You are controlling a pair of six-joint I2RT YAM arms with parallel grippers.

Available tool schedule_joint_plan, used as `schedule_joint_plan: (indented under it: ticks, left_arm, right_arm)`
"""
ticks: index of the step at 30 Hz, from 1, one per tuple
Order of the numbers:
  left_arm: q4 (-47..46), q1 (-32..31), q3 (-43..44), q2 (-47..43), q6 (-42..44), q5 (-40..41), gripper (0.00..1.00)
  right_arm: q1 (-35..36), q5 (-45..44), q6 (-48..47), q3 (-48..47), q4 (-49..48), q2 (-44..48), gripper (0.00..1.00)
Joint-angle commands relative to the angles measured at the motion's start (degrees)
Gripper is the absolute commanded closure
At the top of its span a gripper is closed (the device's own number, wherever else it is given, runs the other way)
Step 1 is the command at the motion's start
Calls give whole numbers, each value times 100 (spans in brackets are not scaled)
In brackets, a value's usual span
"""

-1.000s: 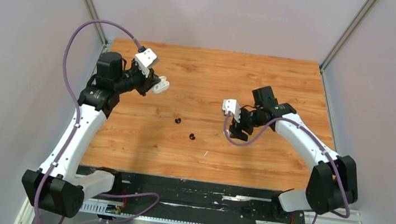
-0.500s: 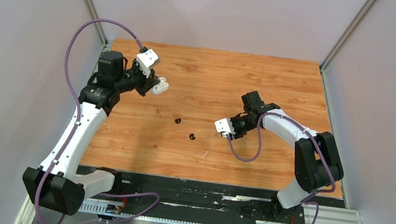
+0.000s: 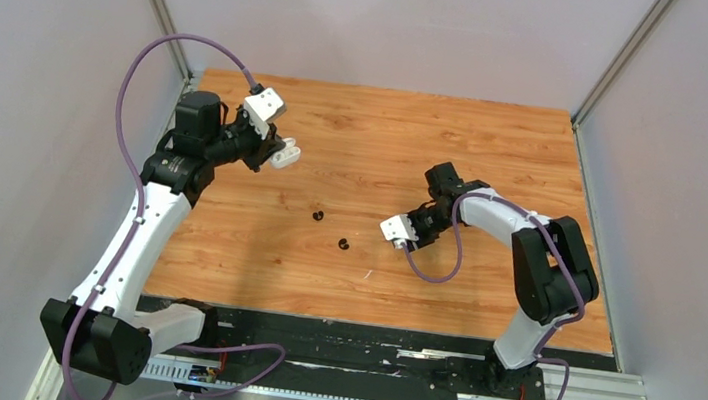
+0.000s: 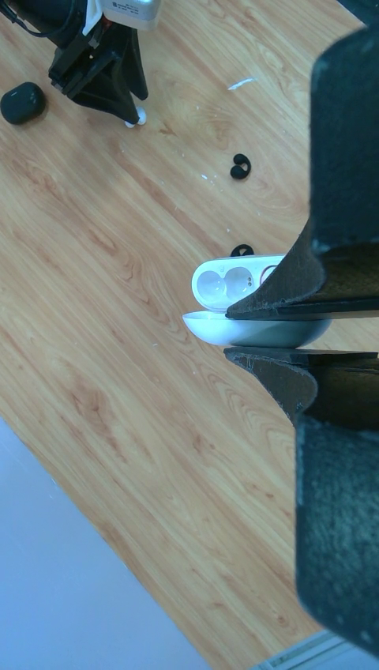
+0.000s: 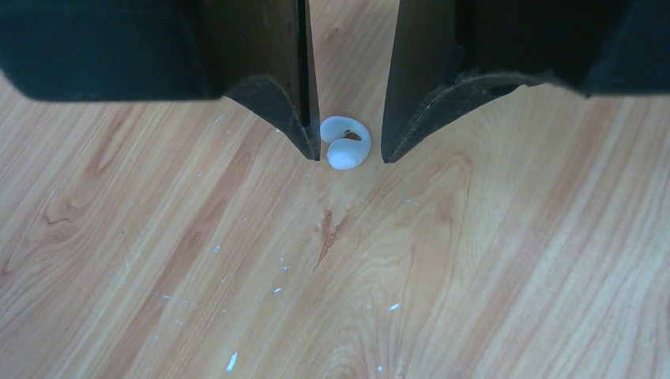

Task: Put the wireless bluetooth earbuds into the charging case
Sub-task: Pick up the right earbud from the center of the board.

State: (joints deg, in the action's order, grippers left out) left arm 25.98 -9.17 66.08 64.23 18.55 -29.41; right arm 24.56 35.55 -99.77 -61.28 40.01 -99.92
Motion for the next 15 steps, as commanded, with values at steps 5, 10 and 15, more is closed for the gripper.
schedule_joint_plan:
  ticks: [5,10,15]
  left_arm:
    - [-106,33,169,-45,106,6,100]
    - [-132,32,172,-25,90,4,100]
    - [-158,35,152,-22,72,-11,100]
  right_arm:
    - [-25,14,-263,-201,112,-35,69]
    - [-30,59,-245,-130,115,67,69]
    - [-30,-34,-242,-86,175,60,72]
